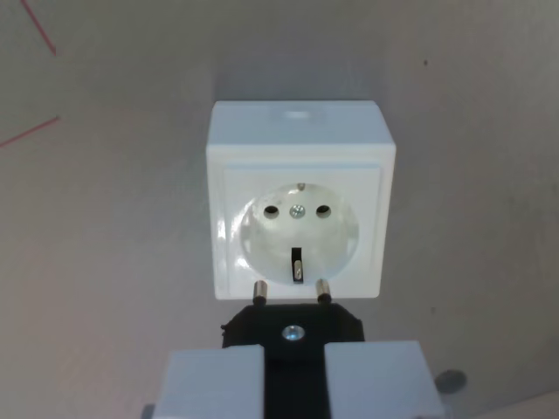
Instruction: Move above the white socket
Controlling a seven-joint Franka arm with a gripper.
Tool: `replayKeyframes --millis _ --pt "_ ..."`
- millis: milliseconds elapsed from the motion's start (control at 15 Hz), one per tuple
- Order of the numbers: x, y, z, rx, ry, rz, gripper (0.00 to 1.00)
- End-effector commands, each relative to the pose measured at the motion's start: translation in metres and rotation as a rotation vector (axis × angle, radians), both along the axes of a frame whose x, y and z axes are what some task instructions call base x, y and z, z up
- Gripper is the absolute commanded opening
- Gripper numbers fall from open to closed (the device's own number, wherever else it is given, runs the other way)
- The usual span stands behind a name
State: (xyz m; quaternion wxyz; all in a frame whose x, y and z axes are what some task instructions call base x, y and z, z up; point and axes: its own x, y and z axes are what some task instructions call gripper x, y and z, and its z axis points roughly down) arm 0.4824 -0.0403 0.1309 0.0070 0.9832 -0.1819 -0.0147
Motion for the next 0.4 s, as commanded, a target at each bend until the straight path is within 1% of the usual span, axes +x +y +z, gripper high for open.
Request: replayKeyframes --millis 67,400 --pt "-0.0058 -0.0033 -0.0081 0.025 -0.109 -0.039 0.00" --pt "-0.0083 -0.0049 -0.0113 0.026 -0.113 -0.037 0.00"
